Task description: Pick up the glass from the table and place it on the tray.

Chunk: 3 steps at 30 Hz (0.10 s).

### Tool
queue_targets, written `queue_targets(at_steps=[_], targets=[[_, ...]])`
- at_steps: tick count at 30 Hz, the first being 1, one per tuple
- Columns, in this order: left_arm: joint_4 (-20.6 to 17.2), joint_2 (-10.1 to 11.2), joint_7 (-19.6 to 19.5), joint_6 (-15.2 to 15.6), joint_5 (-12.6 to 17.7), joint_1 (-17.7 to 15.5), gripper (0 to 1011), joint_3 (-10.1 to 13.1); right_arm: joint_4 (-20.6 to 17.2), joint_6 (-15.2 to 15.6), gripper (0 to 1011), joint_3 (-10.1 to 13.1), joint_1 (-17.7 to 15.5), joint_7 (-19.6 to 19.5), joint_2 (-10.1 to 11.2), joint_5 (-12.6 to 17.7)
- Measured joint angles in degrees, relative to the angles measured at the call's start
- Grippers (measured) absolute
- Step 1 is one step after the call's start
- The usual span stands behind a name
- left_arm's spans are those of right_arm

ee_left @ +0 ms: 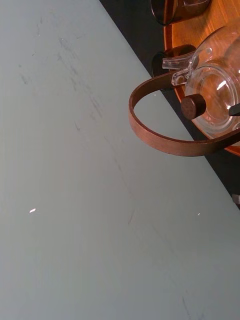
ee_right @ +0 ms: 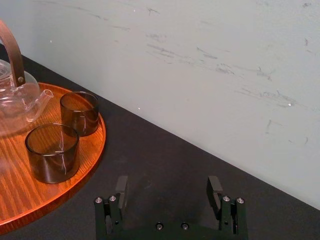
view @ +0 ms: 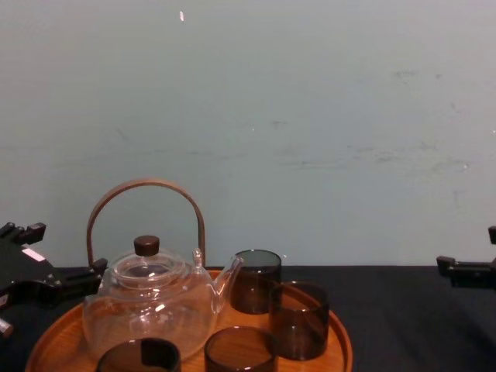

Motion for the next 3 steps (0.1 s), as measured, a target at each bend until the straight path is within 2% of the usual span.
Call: queue_targets(at_steps=[3], targets=[[0.0,0.0,0.0,0.0,0.0,0.0,1009,0.0,0.0,0.0,1002,0.0,0.0,0.0,0.0,0.0]])
